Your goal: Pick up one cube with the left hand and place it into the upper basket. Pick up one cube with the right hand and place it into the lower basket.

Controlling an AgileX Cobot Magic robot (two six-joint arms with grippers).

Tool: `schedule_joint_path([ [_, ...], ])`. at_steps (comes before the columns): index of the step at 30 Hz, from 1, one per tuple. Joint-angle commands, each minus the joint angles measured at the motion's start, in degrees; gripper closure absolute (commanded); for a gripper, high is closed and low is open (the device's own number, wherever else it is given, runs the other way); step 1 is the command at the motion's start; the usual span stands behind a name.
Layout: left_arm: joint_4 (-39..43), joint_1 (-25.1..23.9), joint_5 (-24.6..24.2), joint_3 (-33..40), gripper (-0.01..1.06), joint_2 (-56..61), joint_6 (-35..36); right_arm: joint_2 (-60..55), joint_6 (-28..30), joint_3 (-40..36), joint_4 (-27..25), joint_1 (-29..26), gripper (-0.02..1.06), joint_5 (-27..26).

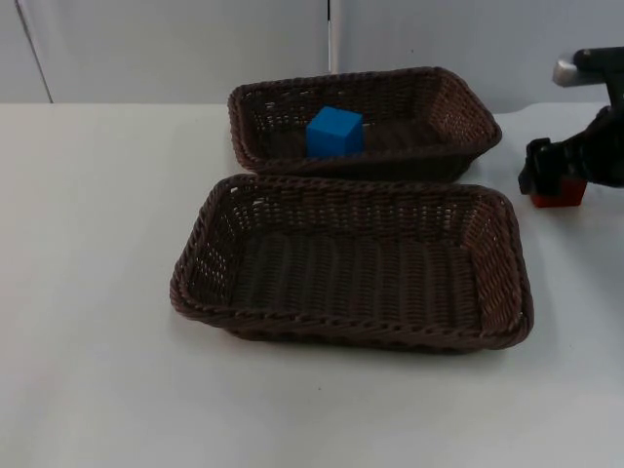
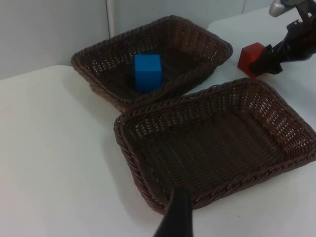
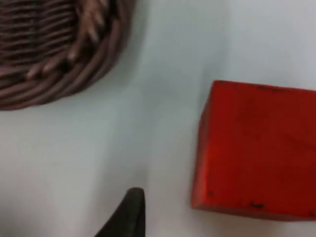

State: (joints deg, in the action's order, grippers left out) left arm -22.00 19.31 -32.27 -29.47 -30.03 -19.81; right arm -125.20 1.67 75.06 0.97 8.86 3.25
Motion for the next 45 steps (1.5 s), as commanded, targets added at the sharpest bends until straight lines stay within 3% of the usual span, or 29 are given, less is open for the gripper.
schedule_joint_path([
  [1, 0.0, -0.1, 1.0, 0.2, 0.33, 0.3, 0.3, -0.9, 0.6, 1.0, 0.2, -0.2, -0.01, -1.7],
  [7, 0.2, -0.1, 1.3, 0.2, 0.33, 0.3, 0.3, -3.8, 0.6, 4.3, 0.2, -0.2, 0.02, -1.6],
  [11, 0.2, -0.1, 1.3, 0.2, 0.33, 0.3, 0.3, -4.5, 0.4, 5.0, 0.0, -0.2, 0.14, -1.7],
  [15, 0.1, -0.1, 1.6, 0.2, 0.33, 0.3, 0.3, -4.5, 0.4, 5.1, 0.0, -0.2, 0.51, -1.4],
  [16, 0.1, -0.1, 1.6, 0.2, 0.33, 0.3, 0.3, -4.5, 0.4, 5.1, 0.0, -0.2, 0.51, -1.4],
  [19, 0.1, -0.1, 1.8, 0.2, 0.33, 0.3, 0.3, -3.1, 0.4, 5.1, 0.0, -0.2, 0.87, 1.3],
  [21, 0.1, -0.1, 1.8, 0.2, 0.33, 0.3, 0.3, -1.7, 0.4, 5.1, 0.0, -0.2, 1.04, 4.9],
  [22, 0.1, -0.1, 1.8, 0.2, 0.33, 0.3, 0.3, -1.7, 0.4, 5.1, 0.0, -0.2, 1.04, 4.9],
  [33, 0.1, -0.1, 1.7, 0.2, 0.33, 0.3, 0.3, 9.5, 1.7, 5.1, 0.4, -0.3, 1.05, 26.6],
  [38, 0.1, -0.1, 1.6, 0.2, 0.33, 0.3, 0.3, 14.3, 3.6, 5.1, 0.4, -0.3, 1.05, 32.9],
  [45, 0.1, -0.1, 1.3, 0.2, 0.33, 0.3, 0.3, 20.8, 5.3, 5.1, 0.3, -0.2, 1.05, 37.5],
])
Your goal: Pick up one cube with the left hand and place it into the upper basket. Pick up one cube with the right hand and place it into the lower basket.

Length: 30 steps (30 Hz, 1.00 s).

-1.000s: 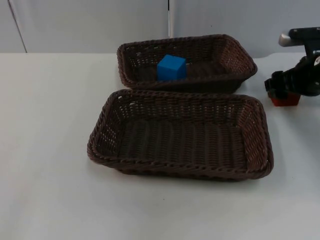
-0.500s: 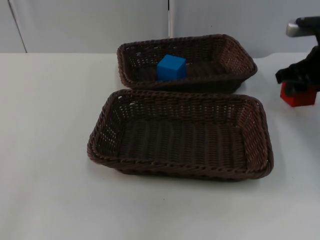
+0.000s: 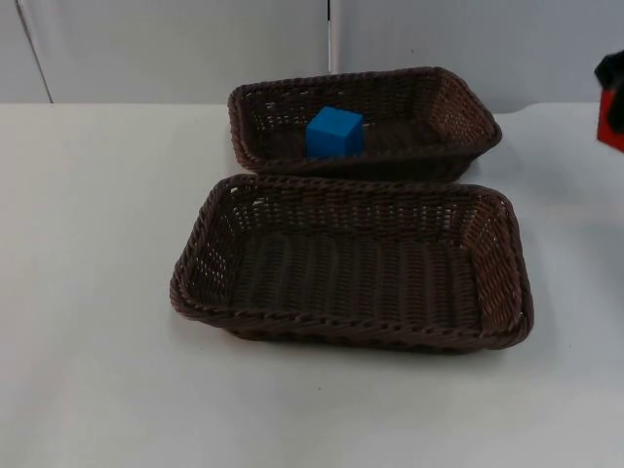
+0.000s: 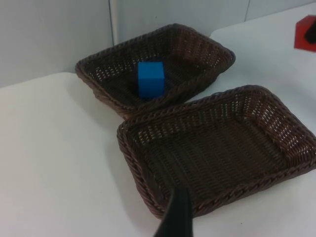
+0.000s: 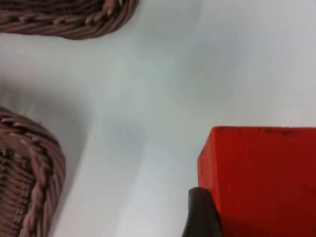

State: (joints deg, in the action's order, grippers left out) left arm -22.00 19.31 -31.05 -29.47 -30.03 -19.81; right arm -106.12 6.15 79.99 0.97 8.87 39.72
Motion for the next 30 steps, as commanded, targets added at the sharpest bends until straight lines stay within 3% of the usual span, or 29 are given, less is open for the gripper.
schedule_joint_path([
  [1, 0.1, -0.1, 0.1, 0.2, 0.33, 0.3, 0.3, 2.8, 1.0, 0.2, 0.2, -0.1, 1.05, 1.8],
  [6, 0.3, -0.1, 0.1, 0.2, 0.33, 0.3, 0.3, 6.9, 2.2, -0.9, -0.3, 0.8, 1.05, 2.9],
  [19, 0.6, -0.1, -0.1, 0.2, 0.33, 0.3, 0.3, 18.5, 2.5, -14.1, -1.0, 1.6, 1.05, -4.0],
  [30, 0.7, -0.1, -0.1, 0.2, 0.33, 0.3, 0.3, 19.0, 4.0, -14.7, -2.8, 1.9, 1.05, -5.1],
])
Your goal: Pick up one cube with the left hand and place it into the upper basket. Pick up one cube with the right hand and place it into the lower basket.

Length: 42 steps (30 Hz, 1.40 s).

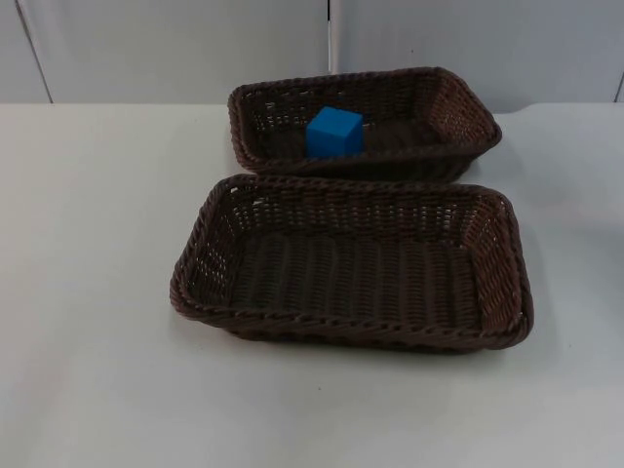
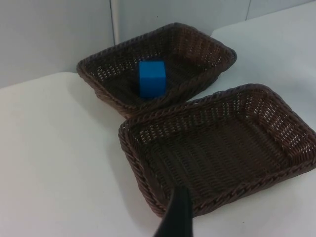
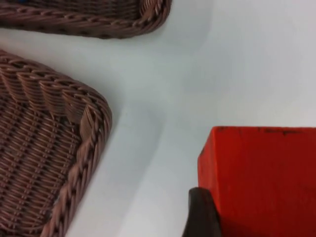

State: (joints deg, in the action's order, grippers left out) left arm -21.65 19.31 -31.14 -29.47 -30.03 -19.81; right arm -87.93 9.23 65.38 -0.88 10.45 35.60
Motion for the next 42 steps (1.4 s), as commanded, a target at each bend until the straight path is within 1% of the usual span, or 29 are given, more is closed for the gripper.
schedule_joint_path([
  [1, 0.3, -0.1, 0.0, 0.2, 0.33, 0.3, 0.3, 0.8, 1.0, -0.1, -1.0, 1.4, 1.05, -1.1],
  [3, 0.3, -0.1, 0.0, 0.2, 0.33, 0.3, 0.3, 0.8, 1.4, -0.1, -0.9, 1.7, 1.05, -1.3],
  [8, 0.4, -0.1, 0.0, 0.2, 0.33, 0.3, 0.3, 0.8, 2.0, -0.1, -0.9, 9.7, 1.05, -3.1],
  [9, 0.4, -0.1, 0.0, 0.2, 0.33, 0.3, 0.3, 0.8, 2.0, -0.1, -0.9, 9.7, 1.05, -3.1],
  [12, 0.5, -0.1, 0.0, 0.2, 0.33, 0.3, 0.3, 0.8, 2.0, -0.1, -0.9, 14.0, 1.05, -3.4],
  [13, 0.5, -0.1, 0.0, 0.2, 0.33, 0.3, 0.3, 0.8, 2.0, -0.1, -0.9, 14.0, 1.05, -3.4],
  [14, 0.5, -0.1, 0.0, 0.2, 0.33, 0.3, 0.3, 0.8, 2.0, -0.1, -0.9, 15.9, 1.05, -3.4],
  [17, 0.5, -0.1, 0.0, 0.2, 0.33, 0.3, 0.3, 0.8, 2.0, -0.1, -0.9, 18.8, 1.05, -3.4],
  [18, 0.5, -0.1, 0.0, 0.2, 0.33, 0.3, 0.3, 0.8, 2.0, -0.1, -0.9, 18.8, 1.05, -3.4],
  [22, 0.5, -0.1, 0.0, 0.2, 0.33, 0.3, 0.3, 0.8, 2.2, -0.1, -0.8, 21.8, 1.05, -3.5],
  [28, 0.5, -0.1, 0.0, 0.2, 0.33, 0.3, 0.3, 0.5, 2.4, -0.1, -1.2, 24.0, 1.05, -3.9],
  [33, 0.5, -0.1, 0.0, 0.2, 0.33, 0.3, 0.3, -1.5, 2.4, -0.1, -1.4, 24.3, 1.05, -4.1],
  [36, 0.5, -0.1, 0.0, 0.2, 0.33, 0.3, 0.3, -4.0, 2.3, -0.1, -1.4, 24.3, 1.05, -5.3],
  [38, 0.5, -0.1, 0.0, 0.2, 0.33, 0.3, 0.3, -4.9, 2.2, -0.1, -1.8, 24.3, 1.05, -6.2],
  [42, 0.5, -0.1, 0.0, 0.2, 0.33, 0.3, 0.3, -8.6, 2.3, 1.5, -4.9, 24.4, 1.05, -7.2],
])
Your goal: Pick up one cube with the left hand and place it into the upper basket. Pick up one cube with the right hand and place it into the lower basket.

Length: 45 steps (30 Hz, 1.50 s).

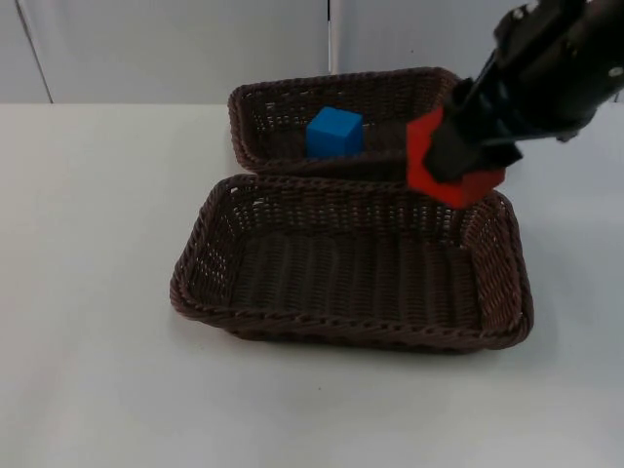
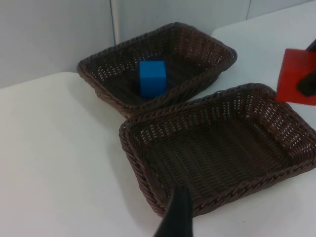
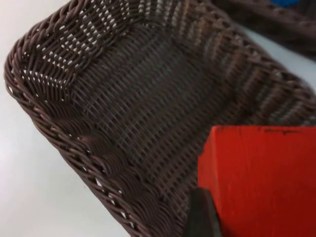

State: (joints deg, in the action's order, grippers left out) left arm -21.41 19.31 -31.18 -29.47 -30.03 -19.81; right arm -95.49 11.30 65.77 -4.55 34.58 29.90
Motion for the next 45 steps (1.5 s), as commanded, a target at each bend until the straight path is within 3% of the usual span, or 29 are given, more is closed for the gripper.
schedule_joint_path([
  [1, 0.3, -0.1, 0.0, 0.2, 0.33, 0.3, 0.3, -1.1, 0.3, 1.1, -1.2, 0.3, 1.05, -1.4],
  [13, -0.2, -0.1, 0.0, 0.2, 0.33, 0.3, 0.3, -15.6, 0.7, 10.7, -2.0, 2.7, 1.05, -3.6],
  [25, -0.4, -0.1, 0.0, 0.2, 0.33, 0.3, 0.3, -24.6, 0.7, 11.2, -2.2, 2.7, 1.05, -11.6],
  [33, -0.4, -0.1, 0.0, 0.2, 0.33, 0.3, 0.3, -26.9, 0.7, 11.2, -2.6, 2.7, 1.01, -12.3],
  [37, -0.4, -0.1, 0.0, 0.2, 0.33, 0.3, 0.3, -27.3, 0.7, 11.2, -3.4, 2.7, 0.80, -12.3],
  [38, -0.4, -0.1, 0.0, 0.2, 0.33, 0.3, 0.3, -27.3, 0.7, 11.2, -3.4, 2.7, 0.80, -12.3],
  [43, -0.5, -0.1, 0.0, 0.2, 0.33, 0.3, 0.3, -27.3, 0.7, 11.2, -3.4, 2.7, 0.37, -12.3],
  [45, -0.5, -0.1, 0.0, 0.2, 0.33, 0.3, 0.3, -27.2, 0.7, 11.2, -3.4, 2.7, 0.31, -12.3],
])
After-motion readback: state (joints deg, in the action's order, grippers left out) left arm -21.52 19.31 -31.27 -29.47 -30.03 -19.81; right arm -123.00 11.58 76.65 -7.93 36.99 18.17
